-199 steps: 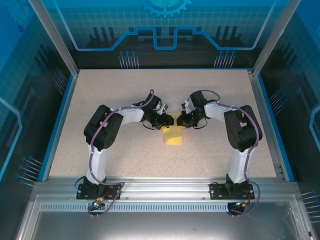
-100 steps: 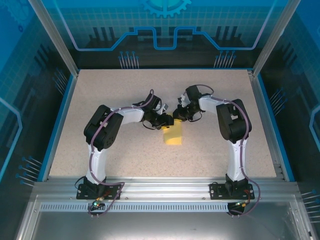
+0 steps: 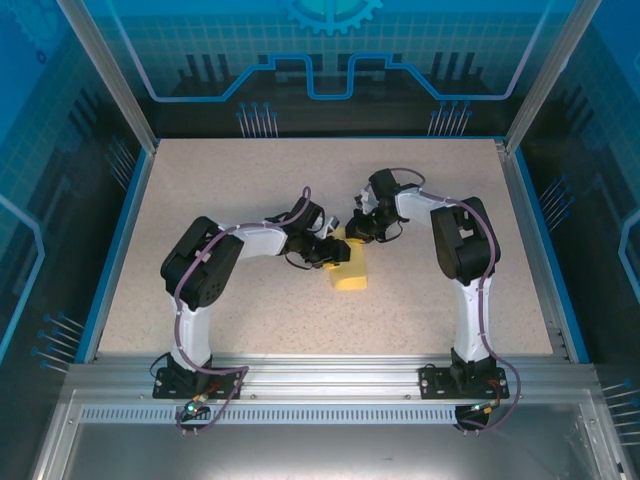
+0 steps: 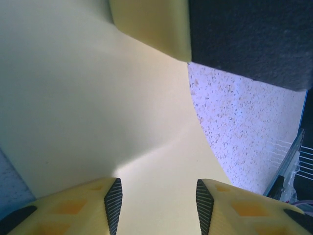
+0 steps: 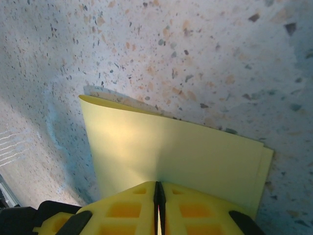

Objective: Fold a paper plane with a square sheet of paper (fold left side to right side)
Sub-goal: First fold the square sheet of paper in half at the center of the table.

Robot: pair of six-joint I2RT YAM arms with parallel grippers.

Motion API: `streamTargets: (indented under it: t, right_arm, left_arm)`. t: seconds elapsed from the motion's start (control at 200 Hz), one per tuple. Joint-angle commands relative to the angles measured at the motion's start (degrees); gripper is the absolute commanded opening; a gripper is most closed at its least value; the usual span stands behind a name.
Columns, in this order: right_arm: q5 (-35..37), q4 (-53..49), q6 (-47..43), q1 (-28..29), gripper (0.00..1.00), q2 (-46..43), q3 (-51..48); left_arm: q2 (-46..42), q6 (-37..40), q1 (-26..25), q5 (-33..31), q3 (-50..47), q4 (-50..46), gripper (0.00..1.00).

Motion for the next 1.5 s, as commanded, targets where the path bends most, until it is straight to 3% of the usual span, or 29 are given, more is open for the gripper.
streamTargets:
  t: [0.0,0.535,0.8,1.046,1.496]
  right_arm:
    - [3.88,-4.96,-0.65,1.23,0.12,3.26,-0.23]
    - [4.25,-5.27,-0.11,1.43,0.12,2.82,-0.99]
    - [3.97,-5.09,-0.27,1.72,0.12,2.46,-1.08]
    - [3.56,-4.76,-0.46,1.87,0.13,1.78,-1.75]
    - [-0.64,-1.07,0.05,1.83,0.15,-1.73,-1.73]
  left_arm:
    - [-0.18,1.62,-0.41,0.70,-1.07,0.44,0.48]
    - [-7.45,6.38,-6.18,0.49,-10.56,1.87,0.48]
    - [-11.19,2.70,-8.39,0.02,-18.43,5.50,0.48]
    - [-17.51,3.93,-6.56,0.44,-11.88,1.33,0.53]
    - [-2.49,3.67,-4.06,-0.59,-4.79,2.54,0.52]
